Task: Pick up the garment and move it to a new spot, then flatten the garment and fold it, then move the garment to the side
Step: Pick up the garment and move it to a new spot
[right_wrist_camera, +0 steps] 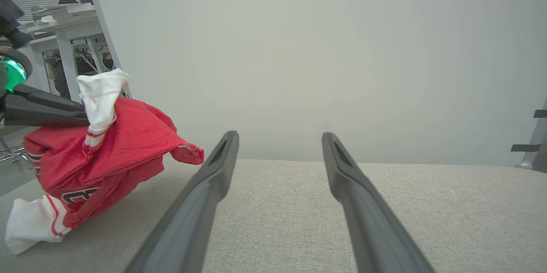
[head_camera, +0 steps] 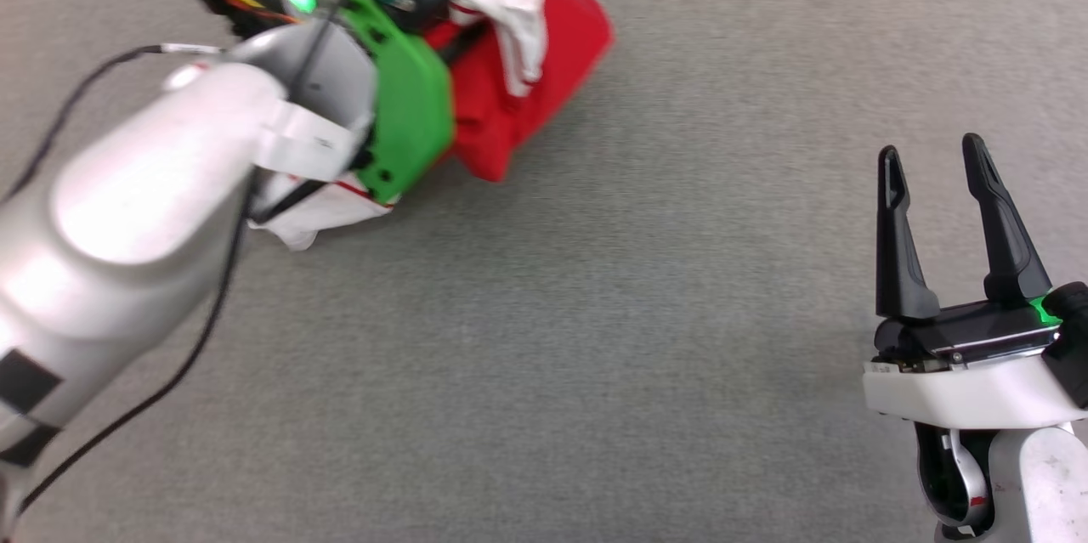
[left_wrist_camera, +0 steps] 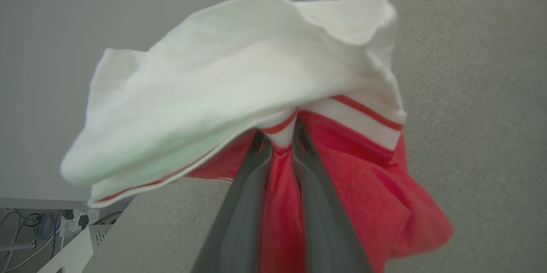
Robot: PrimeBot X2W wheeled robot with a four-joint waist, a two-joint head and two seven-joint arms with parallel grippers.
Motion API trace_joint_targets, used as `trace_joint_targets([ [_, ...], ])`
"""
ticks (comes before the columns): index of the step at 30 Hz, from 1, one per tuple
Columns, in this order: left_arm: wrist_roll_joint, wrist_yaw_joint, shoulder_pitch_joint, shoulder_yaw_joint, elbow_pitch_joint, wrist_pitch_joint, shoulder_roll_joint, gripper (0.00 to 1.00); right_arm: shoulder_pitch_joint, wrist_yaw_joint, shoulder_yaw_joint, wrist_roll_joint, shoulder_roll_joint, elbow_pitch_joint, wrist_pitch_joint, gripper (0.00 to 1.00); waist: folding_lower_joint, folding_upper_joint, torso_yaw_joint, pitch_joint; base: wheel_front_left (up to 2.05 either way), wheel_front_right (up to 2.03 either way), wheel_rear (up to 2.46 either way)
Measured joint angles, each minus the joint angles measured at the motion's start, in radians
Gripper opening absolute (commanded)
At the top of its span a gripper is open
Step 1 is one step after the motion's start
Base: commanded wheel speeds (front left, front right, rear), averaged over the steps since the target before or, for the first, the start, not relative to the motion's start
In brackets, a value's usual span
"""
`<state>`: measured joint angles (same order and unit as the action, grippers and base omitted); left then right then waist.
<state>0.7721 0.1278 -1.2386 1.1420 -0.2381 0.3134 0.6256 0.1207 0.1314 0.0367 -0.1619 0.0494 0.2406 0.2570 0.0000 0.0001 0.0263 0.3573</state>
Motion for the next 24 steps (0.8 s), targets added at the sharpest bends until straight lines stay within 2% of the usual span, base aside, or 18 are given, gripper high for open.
trace_joint_targets([
  [5,0.002,0.000,-0.044,0.093,-0.014,-0.027,-0.113,0.00,0.000,0.000,-0.007,-0.022,0.000,0.002,0.000,1.00,0.0000,0.0000,-0.073,0.005,0.00,0.00,0.00],
  [10,-0.033,0.000,-0.052,0.136,-0.049,-0.022,-0.231,0.00,0.000,0.000,-0.011,-0.051,0.000,0.004,0.000,1.00,0.0000,0.0000,-0.134,0.022,0.00,0.00,0.00],
  [14,-0.102,0.000,0.025,0.135,-0.034,0.063,-0.324,0.00,0.006,0.000,-0.012,-0.071,0.000,0.008,0.000,1.00,0.0000,0.0000,-0.173,0.048,0.00,0.00,0.00],
  [15,-0.153,0.000,0.126,0.141,-0.011,0.130,-0.372,0.00,0.012,0.000,-0.012,-0.081,0.000,0.008,0.000,1.00,0.0000,0.0000,-0.194,0.074,0.00,0.00,0.00],
  [19,-0.213,0.000,0.230,0.141,0.004,0.191,-0.392,0.00,0.032,0.000,-0.007,-0.091,0.000,0.010,0.000,1.00,0.0000,0.0000,-0.227,0.122,0.00,0.00,0.00],
  [22,-0.233,0.000,0.236,0.138,-0.002,0.164,-0.392,0.00,0.034,0.000,-0.011,-0.091,0.000,0.009,0.000,1.00,0.0000,0.0000,-0.236,0.137,0.00,0.00,0.00],
  [23,-0.236,0.000,0.234,0.139,-0.016,0.127,-0.392,0.16,0.034,0.000,-0.015,-0.091,0.000,0.008,0.000,1.00,0.0000,0.0000,-0.237,0.137,0.00,0.00,0.00],
  [24,-0.237,0.000,0.232,0.140,-0.033,0.087,-0.392,0.84,0.034,0.000,-0.018,-0.090,0.000,0.007,0.000,1.00,0.0000,0.0000,-0.236,0.136,0.00,0.00,0.00],
])
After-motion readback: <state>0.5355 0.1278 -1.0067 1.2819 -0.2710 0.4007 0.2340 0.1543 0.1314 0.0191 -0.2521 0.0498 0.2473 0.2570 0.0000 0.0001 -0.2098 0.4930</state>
